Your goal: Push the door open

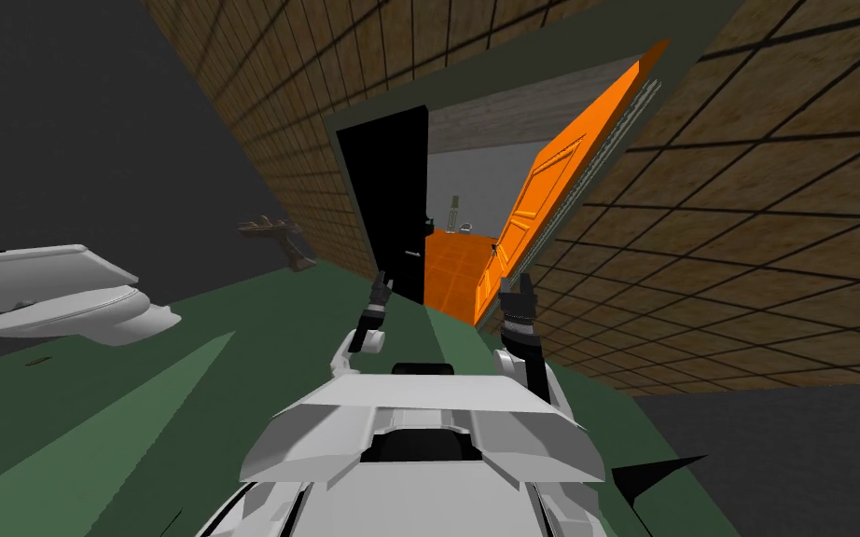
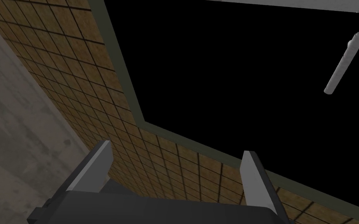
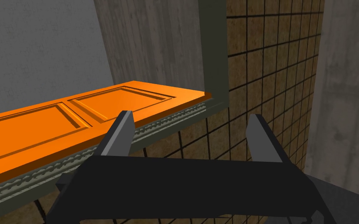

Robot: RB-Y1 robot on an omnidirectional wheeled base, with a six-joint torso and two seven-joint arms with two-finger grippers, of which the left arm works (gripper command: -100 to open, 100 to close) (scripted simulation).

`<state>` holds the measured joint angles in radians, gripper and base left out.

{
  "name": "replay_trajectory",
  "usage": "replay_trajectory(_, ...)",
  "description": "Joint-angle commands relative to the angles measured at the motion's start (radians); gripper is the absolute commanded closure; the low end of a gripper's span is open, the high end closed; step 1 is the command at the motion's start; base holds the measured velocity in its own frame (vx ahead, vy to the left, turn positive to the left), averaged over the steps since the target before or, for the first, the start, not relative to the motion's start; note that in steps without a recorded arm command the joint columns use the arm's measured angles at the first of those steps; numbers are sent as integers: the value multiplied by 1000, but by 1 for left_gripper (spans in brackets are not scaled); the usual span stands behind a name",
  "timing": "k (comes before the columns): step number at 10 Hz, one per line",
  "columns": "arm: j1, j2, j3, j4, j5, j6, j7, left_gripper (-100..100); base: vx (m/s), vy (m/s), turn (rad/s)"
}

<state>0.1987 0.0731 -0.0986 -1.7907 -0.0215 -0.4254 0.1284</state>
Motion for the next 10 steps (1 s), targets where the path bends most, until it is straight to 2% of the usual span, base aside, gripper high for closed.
replay_trajectory(1,-27,3,-2,46,4,-4,0,-100,57,29,-34)
replay_trajectory(4,-90,11,-8,145,14,-12,2,-100,88,53,-58)
replay_trajectory(5,-90,11,-8,150,14,-12,2,-100,57,51,-22)
replay_trajectory(8,-154,19,-14,247,24,-20,4,-100,80,58,-55)
replay_trajectory(9,-154,19,-14,256,24,-20,4,-100,49,40,-13)
replay_trajectory(10,-176,21,-16,292,28,-23,5,-100,45,36,-31)
